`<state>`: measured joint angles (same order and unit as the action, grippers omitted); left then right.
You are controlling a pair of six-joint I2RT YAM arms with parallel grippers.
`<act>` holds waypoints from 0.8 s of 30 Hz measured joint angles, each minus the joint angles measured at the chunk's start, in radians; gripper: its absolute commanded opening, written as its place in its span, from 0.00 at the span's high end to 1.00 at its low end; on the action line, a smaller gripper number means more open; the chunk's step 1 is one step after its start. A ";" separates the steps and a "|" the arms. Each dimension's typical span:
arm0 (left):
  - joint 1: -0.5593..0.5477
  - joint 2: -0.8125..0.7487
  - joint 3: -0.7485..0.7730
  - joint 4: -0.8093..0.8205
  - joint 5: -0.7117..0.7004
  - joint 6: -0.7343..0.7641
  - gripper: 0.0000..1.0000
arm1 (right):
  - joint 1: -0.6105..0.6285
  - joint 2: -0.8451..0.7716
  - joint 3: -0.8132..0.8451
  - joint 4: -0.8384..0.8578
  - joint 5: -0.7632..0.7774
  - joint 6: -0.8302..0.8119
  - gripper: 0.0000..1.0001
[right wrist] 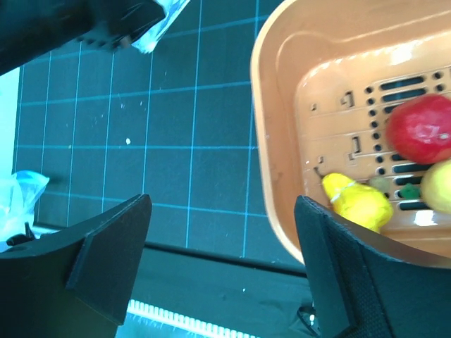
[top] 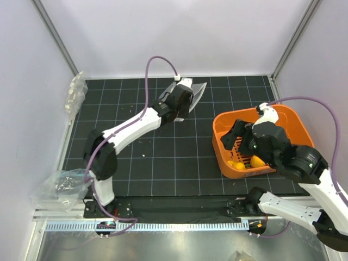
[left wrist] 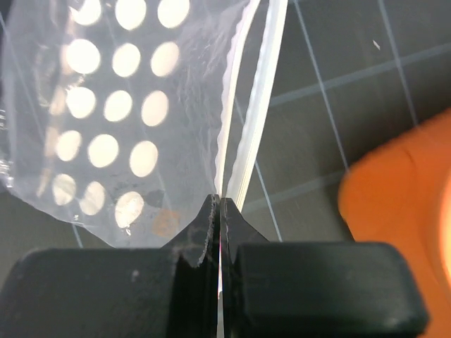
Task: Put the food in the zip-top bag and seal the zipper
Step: Open the zipper of the food storage bag.
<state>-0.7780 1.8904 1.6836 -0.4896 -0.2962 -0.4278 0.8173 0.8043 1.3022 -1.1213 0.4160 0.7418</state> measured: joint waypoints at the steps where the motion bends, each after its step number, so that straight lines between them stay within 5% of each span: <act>1: -0.008 -0.037 -0.031 0.002 0.000 -0.011 1.00 | 0.000 0.006 -0.006 0.003 -0.011 0.003 0.13; 11: -0.030 -0.412 -0.320 -0.013 0.001 -0.151 1.00 | 0.000 0.165 -0.019 0.161 -0.129 0.086 0.28; 24: -0.029 -0.669 -0.558 0.000 0.008 -0.305 1.00 | 0.000 0.467 0.003 0.360 -0.195 0.229 0.27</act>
<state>-0.8074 1.2217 1.1259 -0.4900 -0.2878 -0.7326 0.8173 1.2716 1.3048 -0.7616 0.2207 0.9703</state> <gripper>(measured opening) 0.008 0.720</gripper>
